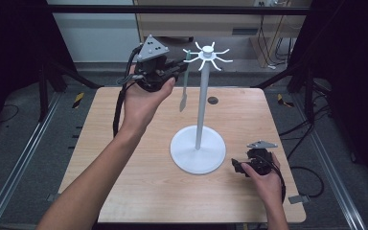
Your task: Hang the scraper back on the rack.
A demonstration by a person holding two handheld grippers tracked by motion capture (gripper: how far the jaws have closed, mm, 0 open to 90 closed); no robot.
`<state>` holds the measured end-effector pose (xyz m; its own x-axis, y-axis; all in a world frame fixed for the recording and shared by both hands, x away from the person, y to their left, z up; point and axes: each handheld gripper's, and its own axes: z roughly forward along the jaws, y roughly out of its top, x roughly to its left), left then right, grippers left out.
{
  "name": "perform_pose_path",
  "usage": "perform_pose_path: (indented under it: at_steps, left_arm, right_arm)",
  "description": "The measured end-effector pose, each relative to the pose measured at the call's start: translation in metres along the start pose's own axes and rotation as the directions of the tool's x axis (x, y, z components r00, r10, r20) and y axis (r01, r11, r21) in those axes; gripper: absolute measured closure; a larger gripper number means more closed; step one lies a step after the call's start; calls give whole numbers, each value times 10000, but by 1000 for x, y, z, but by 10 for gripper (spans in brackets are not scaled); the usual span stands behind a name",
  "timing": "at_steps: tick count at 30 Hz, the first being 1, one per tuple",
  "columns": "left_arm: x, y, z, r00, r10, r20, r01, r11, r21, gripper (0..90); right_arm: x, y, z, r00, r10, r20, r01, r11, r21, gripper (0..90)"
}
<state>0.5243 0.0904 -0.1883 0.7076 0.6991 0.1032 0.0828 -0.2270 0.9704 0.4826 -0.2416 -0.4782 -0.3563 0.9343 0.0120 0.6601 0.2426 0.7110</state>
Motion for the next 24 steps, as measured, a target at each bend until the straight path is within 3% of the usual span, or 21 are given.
perform_pose_path:
  at_steps: [8, 24]
  left_arm:
    - [2, -5, -8, 10000, -2, -22, 2, 10000, -39, 769]
    - [10, -32, -27, 10000, -81, -55, 81, 10000, -47, 630]
  right_arm:
    - [0, 0, 0, 10000, 11, 14, -11, 10000, -46, 77]
    - [0, 1, -1, 10000, -39, 19, 39, 9998, -178, 77]
